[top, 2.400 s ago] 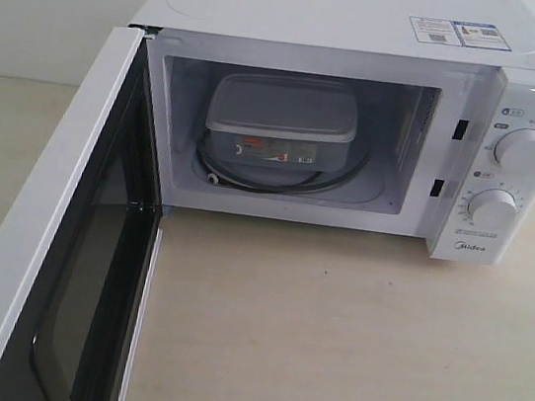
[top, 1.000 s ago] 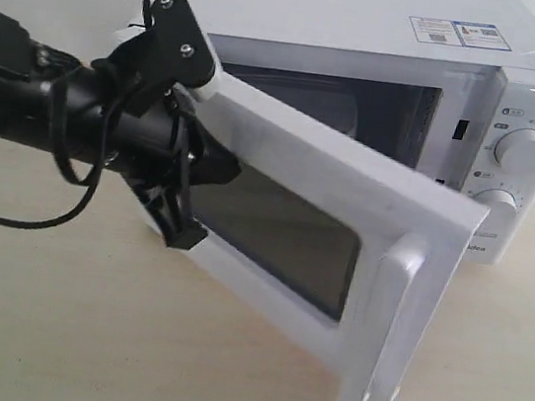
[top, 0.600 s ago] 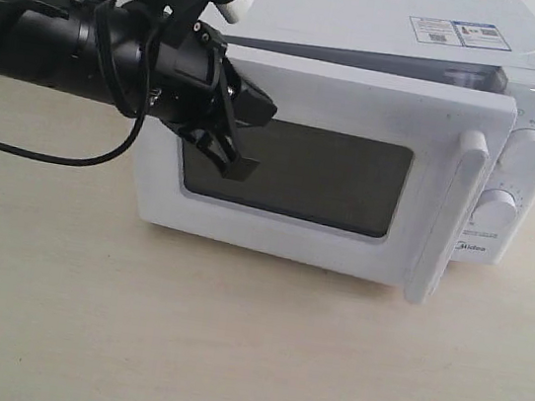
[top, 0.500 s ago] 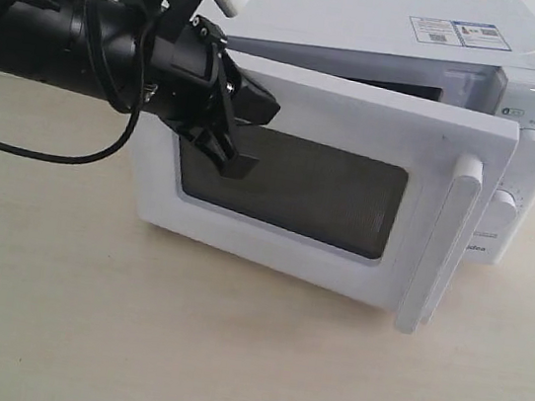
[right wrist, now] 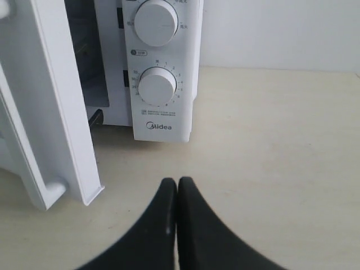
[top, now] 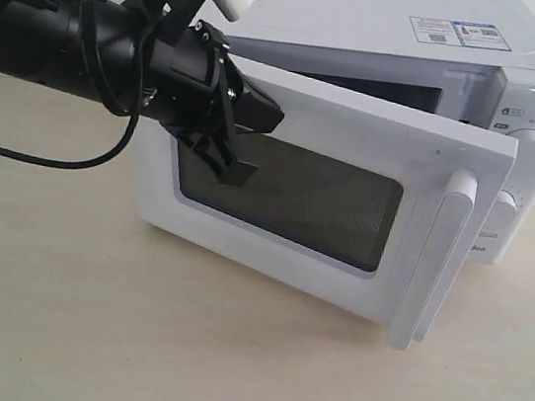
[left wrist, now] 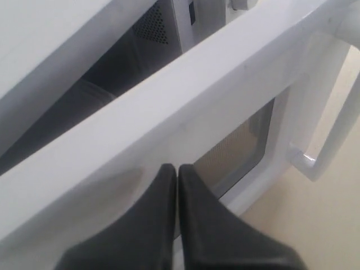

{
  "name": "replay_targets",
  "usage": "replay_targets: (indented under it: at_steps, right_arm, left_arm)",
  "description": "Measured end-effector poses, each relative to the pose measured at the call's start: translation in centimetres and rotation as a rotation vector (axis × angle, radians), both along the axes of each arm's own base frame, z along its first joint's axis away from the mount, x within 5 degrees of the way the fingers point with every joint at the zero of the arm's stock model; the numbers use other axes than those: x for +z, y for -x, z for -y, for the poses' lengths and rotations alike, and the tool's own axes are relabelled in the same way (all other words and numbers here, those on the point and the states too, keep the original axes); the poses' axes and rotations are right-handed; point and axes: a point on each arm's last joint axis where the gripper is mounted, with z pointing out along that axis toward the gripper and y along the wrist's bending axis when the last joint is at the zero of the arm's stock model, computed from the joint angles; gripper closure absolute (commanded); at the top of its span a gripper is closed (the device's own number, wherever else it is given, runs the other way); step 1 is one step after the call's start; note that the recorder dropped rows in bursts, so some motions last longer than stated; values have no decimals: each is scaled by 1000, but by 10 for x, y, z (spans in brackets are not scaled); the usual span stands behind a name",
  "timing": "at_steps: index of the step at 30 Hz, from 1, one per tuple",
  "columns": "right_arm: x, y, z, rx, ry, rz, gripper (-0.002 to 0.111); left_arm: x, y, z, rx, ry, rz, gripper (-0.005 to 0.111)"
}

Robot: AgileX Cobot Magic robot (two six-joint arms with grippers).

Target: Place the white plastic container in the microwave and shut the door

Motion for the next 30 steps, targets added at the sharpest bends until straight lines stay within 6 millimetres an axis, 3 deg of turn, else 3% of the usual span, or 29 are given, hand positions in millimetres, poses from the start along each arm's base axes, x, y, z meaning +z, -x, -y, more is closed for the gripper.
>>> replay_targets:
  at_steps: [12,23,30]
  right_arm:
    - [5,-1,0,12,47,59,108]
    - [52,2,-1,5,83,586,108]
    - [71,12,-1,13,-4,816,108]
  left_arm:
    - [8,1,-3,26,16,27,103]
    - [43,14,-14,83,61,153,103]
    - [85,47,-25,31,129,245,103]
